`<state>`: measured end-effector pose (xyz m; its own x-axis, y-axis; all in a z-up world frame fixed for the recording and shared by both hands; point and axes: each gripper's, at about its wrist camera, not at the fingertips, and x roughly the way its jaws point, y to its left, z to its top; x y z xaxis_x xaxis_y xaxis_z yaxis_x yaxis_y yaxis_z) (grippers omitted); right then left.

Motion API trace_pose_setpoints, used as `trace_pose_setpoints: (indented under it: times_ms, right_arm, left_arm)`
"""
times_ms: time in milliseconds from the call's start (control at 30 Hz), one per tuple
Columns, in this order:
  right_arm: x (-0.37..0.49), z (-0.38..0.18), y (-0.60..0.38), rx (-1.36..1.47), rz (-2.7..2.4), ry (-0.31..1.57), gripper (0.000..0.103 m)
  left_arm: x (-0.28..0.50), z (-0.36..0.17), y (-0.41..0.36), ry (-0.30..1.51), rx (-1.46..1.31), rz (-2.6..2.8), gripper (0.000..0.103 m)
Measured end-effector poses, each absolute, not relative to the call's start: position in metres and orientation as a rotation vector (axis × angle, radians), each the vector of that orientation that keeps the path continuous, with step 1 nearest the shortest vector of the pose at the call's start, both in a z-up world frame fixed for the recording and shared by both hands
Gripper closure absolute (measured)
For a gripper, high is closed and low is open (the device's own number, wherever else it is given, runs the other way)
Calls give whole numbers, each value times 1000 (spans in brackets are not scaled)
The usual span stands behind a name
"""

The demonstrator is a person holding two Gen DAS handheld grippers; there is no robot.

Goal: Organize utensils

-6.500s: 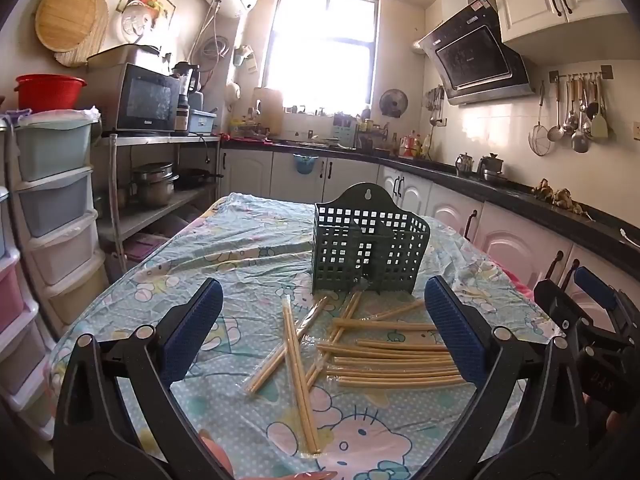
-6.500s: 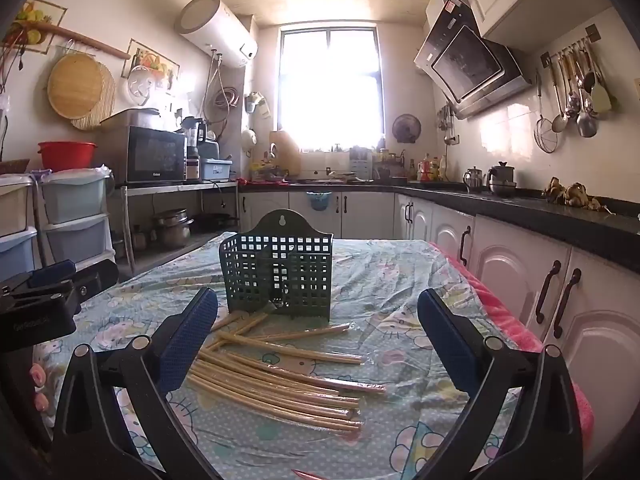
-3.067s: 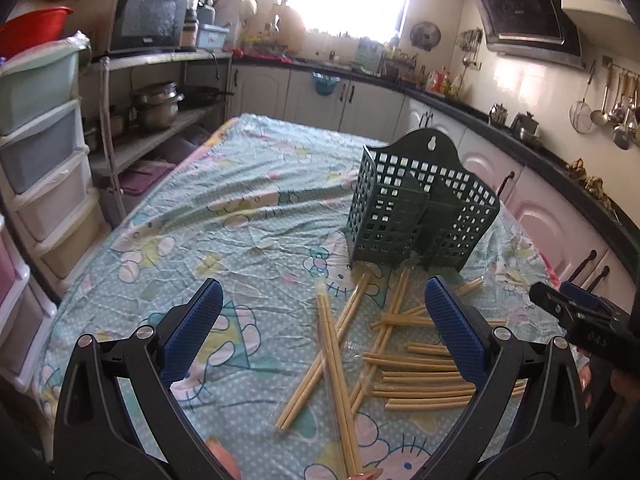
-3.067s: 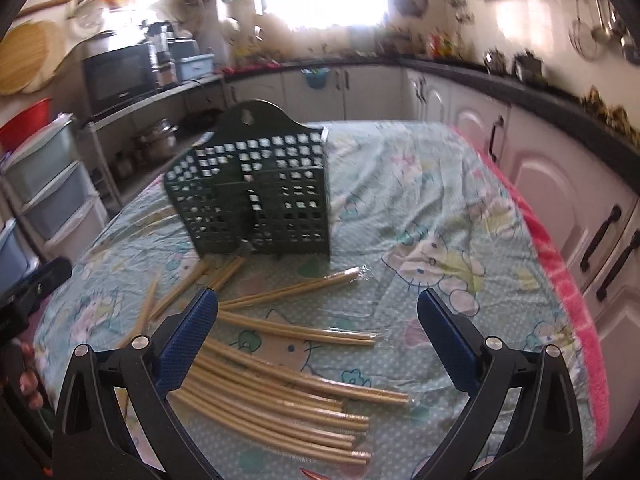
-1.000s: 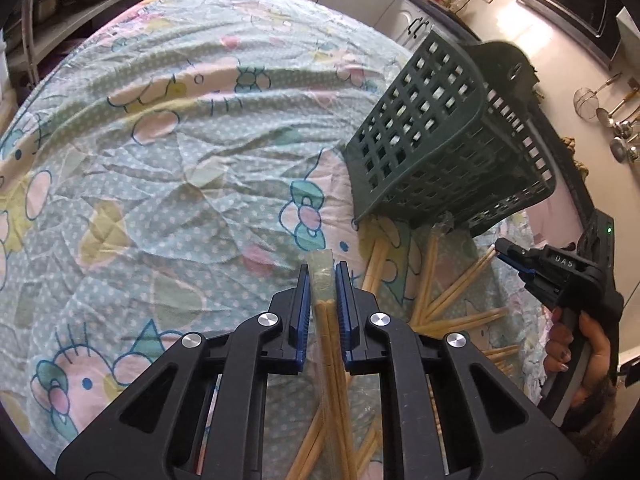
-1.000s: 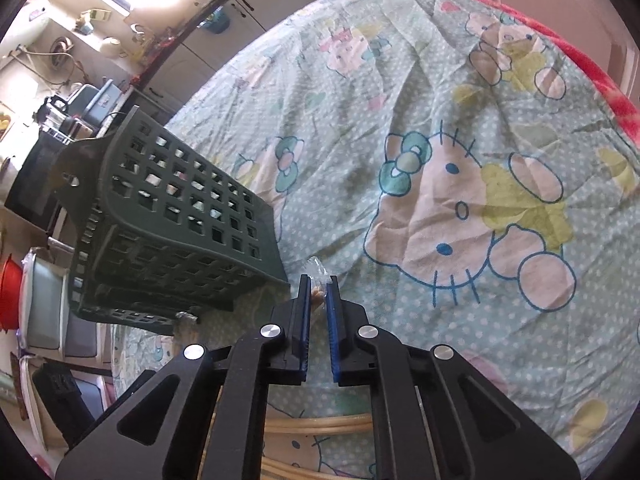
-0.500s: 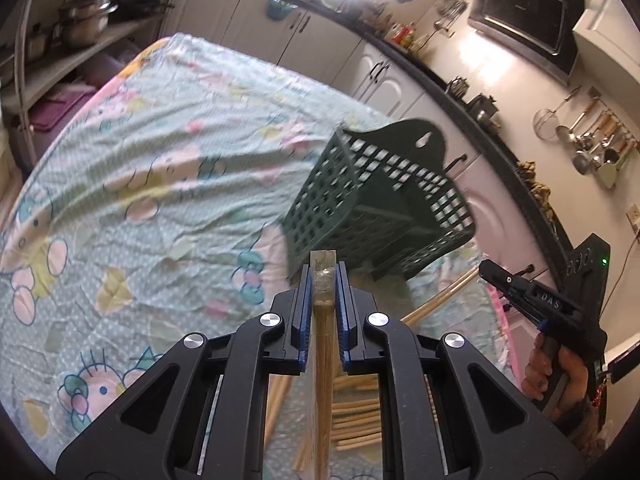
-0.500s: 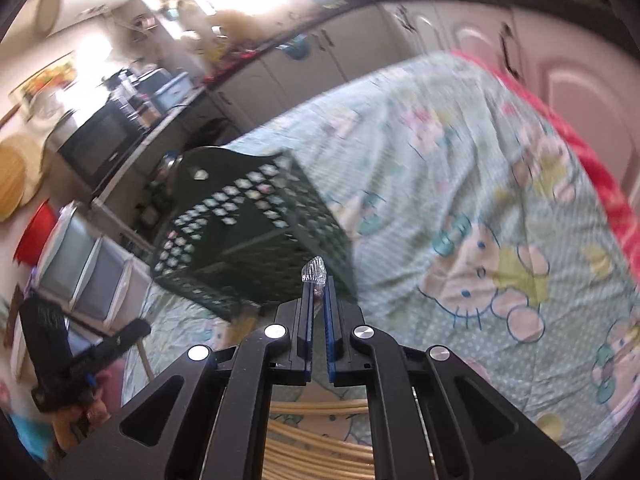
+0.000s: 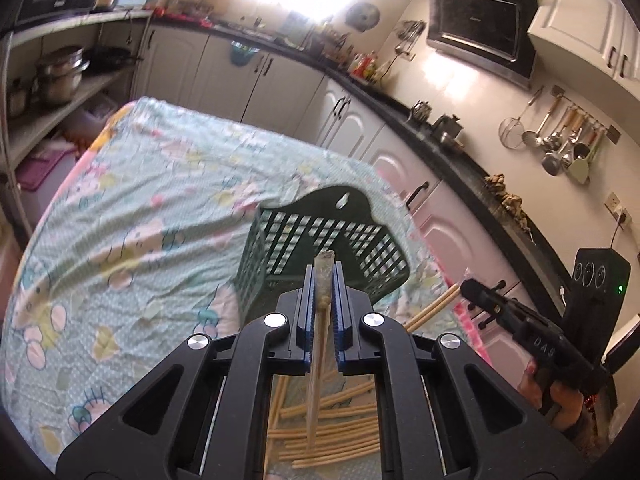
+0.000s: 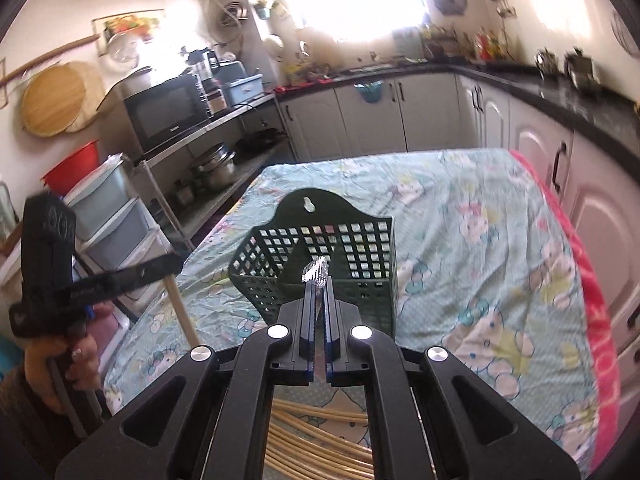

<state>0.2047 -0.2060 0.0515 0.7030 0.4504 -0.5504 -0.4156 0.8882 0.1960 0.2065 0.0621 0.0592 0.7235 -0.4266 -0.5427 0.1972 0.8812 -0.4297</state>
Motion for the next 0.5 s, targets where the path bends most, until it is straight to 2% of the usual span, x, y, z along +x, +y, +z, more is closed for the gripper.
trace_pose_setpoints:
  times_ms: [500]
  right_arm:
    - [190,88,-204,0,519,535,100]
  left_arm:
    - [209,112,48,551,-344,-395,100]
